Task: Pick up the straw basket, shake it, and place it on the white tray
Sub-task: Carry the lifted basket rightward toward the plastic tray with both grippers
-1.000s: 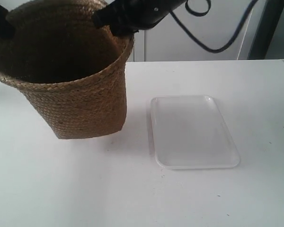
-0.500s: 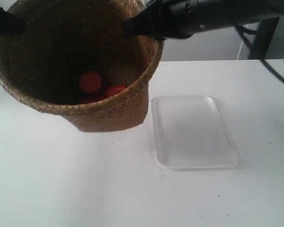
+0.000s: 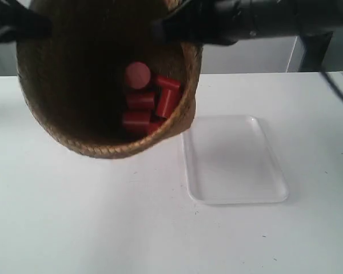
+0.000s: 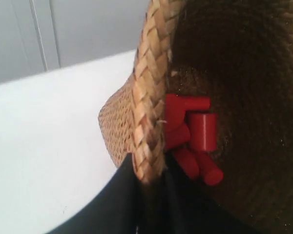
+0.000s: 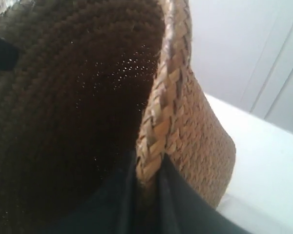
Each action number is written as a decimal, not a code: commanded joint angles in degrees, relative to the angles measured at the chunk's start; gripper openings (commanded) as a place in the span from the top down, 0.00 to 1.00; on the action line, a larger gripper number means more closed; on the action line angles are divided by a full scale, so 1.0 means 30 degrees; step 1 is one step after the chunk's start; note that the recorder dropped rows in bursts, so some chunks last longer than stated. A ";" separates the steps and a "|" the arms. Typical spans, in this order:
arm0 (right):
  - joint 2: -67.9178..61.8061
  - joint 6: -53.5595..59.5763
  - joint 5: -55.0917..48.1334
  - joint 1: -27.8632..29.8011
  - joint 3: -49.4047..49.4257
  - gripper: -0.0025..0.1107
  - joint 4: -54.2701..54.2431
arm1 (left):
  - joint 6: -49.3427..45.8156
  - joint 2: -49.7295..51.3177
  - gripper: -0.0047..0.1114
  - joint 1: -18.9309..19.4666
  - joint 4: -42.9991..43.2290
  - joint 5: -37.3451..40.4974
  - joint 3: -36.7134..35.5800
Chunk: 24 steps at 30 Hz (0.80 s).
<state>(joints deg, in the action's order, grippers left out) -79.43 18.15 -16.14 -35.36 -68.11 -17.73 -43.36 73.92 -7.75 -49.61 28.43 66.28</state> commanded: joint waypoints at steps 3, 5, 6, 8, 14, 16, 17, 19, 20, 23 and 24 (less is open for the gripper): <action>0.0983 0.0397 -0.0113 -0.0184 -0.1670 0.98 -0.0146 | 0.0305 -0.0910 0.96 -0.0327 -0.0091 0.1264 0.1741; 0.0517 0.0397 -0.0228 -0.0141 -0.1348 0.98 -0.0059 | 0.0387 -0.0509 0.96 -0.0327 0.0103 0.1172 0.1443; -0.0147 0.0397 -0.0229 -0.0141 -0.0898 0.98 0.0047 | 0.0330 0.0041 0.96 -0.0327 0.0284 0.1172 0.0933; -0.1506 0.0397 -0.0380 -0.0141 -0.0244 0.98 0.0120 | 0.0330 0.1028 0.96 -0.0327 0.0446 0.0899 -0.0007; -0.0451 0.0397 -0.0549 -0.0187 -0.2304 0.98 0.0243 | 0.1021 -0.0168 0.96 -0.0337 0.1290 0.1243 0.2100; -0.0262 0.0397 -0.0564 -0.0187 -0.2441 0.98 0.0281 | 0.0865 -0.0287 0.96 -0.0337 0.1331 0.0940 0.2335; -0.0698 0.0397 -0.0676 -0.0138 -0.2068 0.98 0.0281 | 0.0865 -0.0012 0.96 -0.0337 0.1427 0.0807 0.2061; -0.2167 0.0397 -0.0821 -0.0138 -0.1091 0.98 0.0519 | 0.0817 0.1191 0.96 -0.0337 0.1551 0.0847 0.0971; -0.2699 0.0295 -0.0878 -0.0138 -0.0961 0.98 0.0604 | 0.0817 0.1665 0.96 -0.0337 0.1590 0.0891 0.0555; -0.1781 0.0204 -0.1436 -0.0187 -0.2369 0.98 0.0571 | 0.0984 0.1338 0.96 -0.0337 0.1592 0.1326 0.1480; -0.1204 0.0204 -0.1359 -0.0234 -0.2757 0.98 0.0543 | 0.0984 0.0867 0.96 -0.0337 0.1592 0.1576 0.2143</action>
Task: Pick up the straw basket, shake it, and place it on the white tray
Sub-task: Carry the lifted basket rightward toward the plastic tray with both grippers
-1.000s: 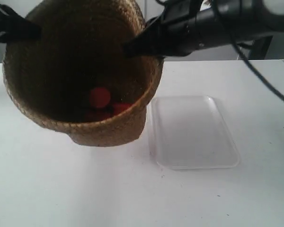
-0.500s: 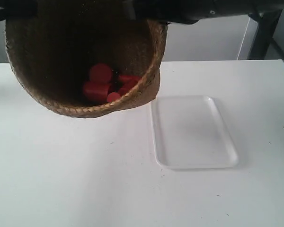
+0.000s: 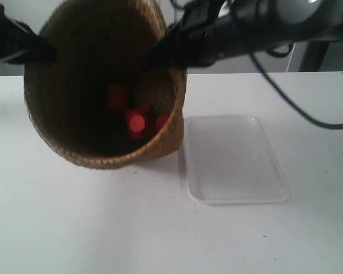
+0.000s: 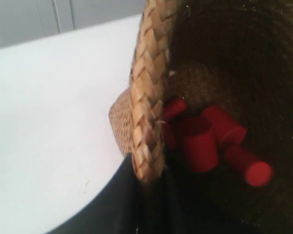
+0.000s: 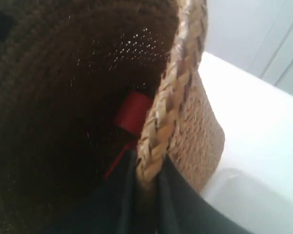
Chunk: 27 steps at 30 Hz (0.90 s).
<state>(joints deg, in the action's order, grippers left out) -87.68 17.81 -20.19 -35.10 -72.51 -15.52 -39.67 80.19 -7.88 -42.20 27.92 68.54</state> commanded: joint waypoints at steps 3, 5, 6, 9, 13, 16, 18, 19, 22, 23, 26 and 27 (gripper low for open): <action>0.2199 0.0316 -0.0093 0.0118 -0.1282 0.98 -0.0108 | 0.0187 -0.1306 0.96 -0.0709 -0.0273 0.1386 0.1886; 0.0824 -0.0042 -0.0737 0.0317 -0.0527 0.98 -0.0060 | 0.0500 0.0131 0.96 -0.0866 -0.0272 0.1558 0.0974; 0.0821 -0.0042 -0.0853 0.0317 -0.0644 0.98 -0.0060 | 0.0805 0.0174 0.96 -0.0866 -0.0272 0.1746 0.1136; 0.3123 -0.0042 -0.0515 0.0310 -0.2097 0.98 -0.0153 | 0.0933 -0.1486 0.96 -0.1033 -0.0289 0.2476 0.3366; 0.1364 -0.0561 -0.1620 0.0311 -0.0457 0.98 -0.0117 | 0.1895 -0.0556 0.96 -0.1081 0.0405 0.3341 0.1956; 0.3604 -0.0655 -0.1959 0.0311 -0.2201 0.98 -0.0312 | 0.3055 -0.2942 0.96 -0.1081 0.1691 0.3257 0.3623; 0.4077 -0.0655 -0.1828 0.0311 -0.2110 0.98 -0.0312 | 0.4248 -0.3380 0.96 -0.1081 0.3292 0.2973 0.3503; 0.3872 -0.0655 -0.2046 0.0311 -0.1648 0.98 -0.0222 | 0.4628 -0.3183 0.96 -0.1081 0.3905 0.3134 0.3143; 0.2255 -0.0865 -0.1969 0.0311 0.0012 0.98 -0.0146 | 0.4588 -0.1986 0.96 -0.1081 0.4112 0.2723 0.0836; 0.1808 -0.1000 -0.1967 0.0311 0.0166 0.98 -0.0146 | 0.4513 -0.1667 0.96 -0.1081 0.4112 0.2474 0.0214; 0.2395 -0.1000 -0.2012 0.0311 -0.0960 0.98 -0.0500 | 0.4315 -0.2005 0.96 -0.1081 0.4112 0.3232 0.0820; 0.2959 -0.1000 -0.1904 0.0311 -0.1600 0.98 -0.0647 | 0.4315 -0.2392 0.96 -0.1081 0.4245 0.3343 0.1492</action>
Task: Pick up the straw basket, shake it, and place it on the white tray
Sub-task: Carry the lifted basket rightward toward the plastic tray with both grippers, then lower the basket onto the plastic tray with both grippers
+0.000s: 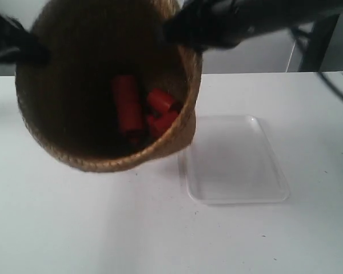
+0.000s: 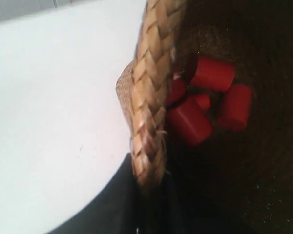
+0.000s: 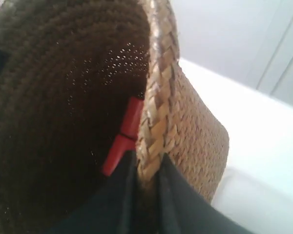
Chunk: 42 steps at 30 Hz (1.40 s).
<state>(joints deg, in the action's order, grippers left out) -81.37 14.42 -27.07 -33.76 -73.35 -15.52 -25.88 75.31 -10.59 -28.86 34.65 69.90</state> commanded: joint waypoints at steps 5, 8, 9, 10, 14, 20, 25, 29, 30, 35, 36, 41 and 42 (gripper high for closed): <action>0.0871 0.0256 0.0284 -0.0169 -0.1596 0.98 -0.0080 | -0.0281 -0.0929 0.96 -0.0179 -0.0635 0.0235 0.1590; -0.0875 0.0172 -0.0008 -0.0169 -0.0822 0.98 -0.0107 | -0.0281 0.0444 0.96 -0.0179 -0.0781 0.0956 0.0865; -0.0968 0.0172 -0.0180 -0.0169 -0.1066 0.98 -0.0107 | -0.0281 0.0488 0.96 -0.0179 -0.0781 0.1195 0.1044; -0.0836 0.0172 -0.0418 -0.0169 -0.1596 0.98 -0.0107 | -0.0281 0.0367 0.96 -0.0179 -0.0781 0.1328 0.1407; 0.0701 0.0172 -0.0581 -0.0169 -0.3926 0.98 -0.0244 | -0.0307 -0.0972 0.96 -0.0179 -0.0833 0.1230 0.3844; -0.1238 0.0172 -0.1733 -0.0135 -0.2315 0.98 -0.0167 | 0.0073 0.1400 0.96 -0.0341 -0.0650 0.1447 0.1489; -0.0286 0.0172 -0.1852 -0.0135 -0.3235 0.98 0.0428 | 0.0073 0.0576 0.96 -0.1166 -0.0904 0.1723 0.2861; 0.0770 -0.1510 -0.2548 0.0815 -0.3509 0.98 0.3117 | 0.0073 0.0373 0.96 -0.2231 -0.1574 0.1039 0.3953; 0.0806 -0.2121 -0.3051 0.1106 -0.3509 0.98 0.3890 | 0.0073 0.0478 0.96 -0.2425 -0.1635 0.1091 0.4129; 0.0806 -0.3058 -0.4647 0.2586 -0.3469 0.98 0.4698 | -0.0055 0.1594 0.96 -0.2777 -0.3569 0.0770 0.4284; 0.0806 -0.3191 -0.4904 0.2921 -0.3469 0.98 0.4659 | -0.0387 0.1815 0.96 -0.2808 -0.3955 0.0726 0.4284; 0.0763 -0.3515 -0.5649 0.4648 -0.3386 0.98 0.4319 | -0.0507 0.2668 0.96 -0.2849 -0.4647 0.0700 0.4284; 0.0763 -0.3454 -0.5675 0.4872 -0.3284 0.98 0.4110 | -0.0628 0.2708 0.96 -0.2849 -0.4810 0.0557 0.4284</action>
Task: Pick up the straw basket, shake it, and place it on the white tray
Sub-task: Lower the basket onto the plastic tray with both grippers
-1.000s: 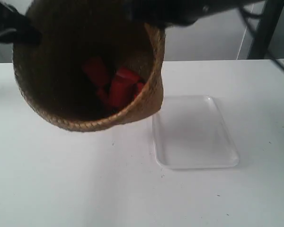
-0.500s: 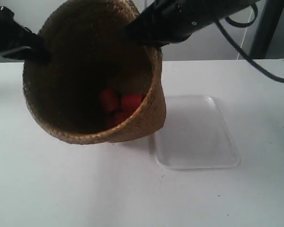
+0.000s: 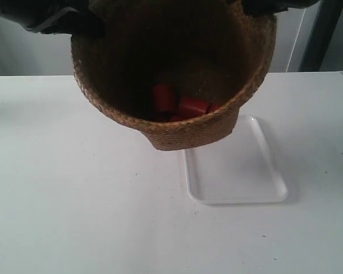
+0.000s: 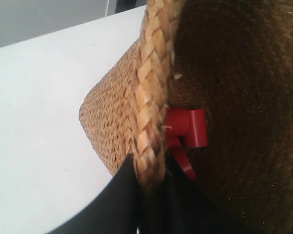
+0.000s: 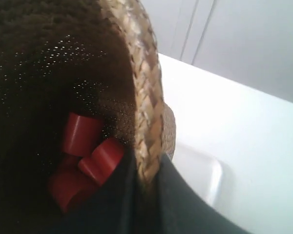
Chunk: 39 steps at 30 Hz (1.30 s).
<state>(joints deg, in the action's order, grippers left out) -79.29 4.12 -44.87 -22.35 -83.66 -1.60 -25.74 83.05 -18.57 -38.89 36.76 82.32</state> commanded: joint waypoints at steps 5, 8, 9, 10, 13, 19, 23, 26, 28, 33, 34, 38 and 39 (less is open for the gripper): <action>0.0068 0.0272 0.0384 0.2371 0.1030 0.98 -0.0915 | -0.2014 0.0760 0.96 -0.0281 -0.2918 -0.0381 0.0145; 0.0068 0.0522 0.0752 0.2912 0.1603 0.98 -0.1224 | -0.2225 0.1257 0.96 -0.0638 -0.3294 -0.0716 0.0145; 0.0027 0.0852 0.0893 0.2973 0.1811 0.98 -0.1461 | -0.2225 0.1472 0.96 -0.0746 -0.3289 -0.0877 0.0145; -0.0005 0.1095 0.0986 0.3087 0.1923 0.98 -0.1631 | -0.2392 0.1634 0.96 -0.0847 -0.3376 -0.0972 0.0145; -0.0236 0.1207 0.1235 0.3131 0.2227 0.98 -0.1802 | -0.2522 0.2161 0.96 -0.1260 -0.3603 -0.1595 0.0145; -0.0850 0.1609 0.1388 0.3131 0.2370 0.98 -0.1519 | -0.2920 0.2902 0.96 -0.2098 -0.3704 -0.2414 0.0547; -0.1165 0.1609 0.1161 0.3665 0.2370 0.98 -0.1362 | -0.2920 0.3610 0.96 -0.2468 -0.3828 -0.2324 0.1151; -0.1165 0.2055 0.0736 0.4397 0.2370 0.98 -0.1571 | -0.2920 0.4098 0.96 -0.2504 -0.3875 -0.2082 0.1520; -0.1165 0.2587 0.0385 0.4975 0.2370 0.98 -0.2100 | -0.2920 0.4296 0.96 -0.2504 -0.3997 -0.1996 0.1686; -0.1216 0.4648 -0.0263 0.5746 0.2370 0.98 -0.4590 | -0.2920 0.4489 0.96 -0.2504 -0.4889 -0.1712 0.1942; -0.1259 0.4649 -0.0402 0.5779 0.2370 0.98 -0.4599 | -0.2920 0.4518 0.96 -0.2504 -0.5047 -0.1712 0.1942; -0.1428 0.4649 -0.0871 0.5779 0.2370 0.98 -0.4314 | -0.2920 0.4979 0.96 -0.2618 -0.5777 -0.1754 0.1942; -0.1428 0.4649 -0.0871 0.5779 0.2370 0.98 -0.4314 | -0.2920 0.5118 0.96 -0.2765 -0.5854 -0.1755 0.1942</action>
<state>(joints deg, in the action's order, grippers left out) -83.32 16.91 -46.81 -5.63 -76.69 -14.63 -33.27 98.16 -25.69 -51.88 30.95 87.25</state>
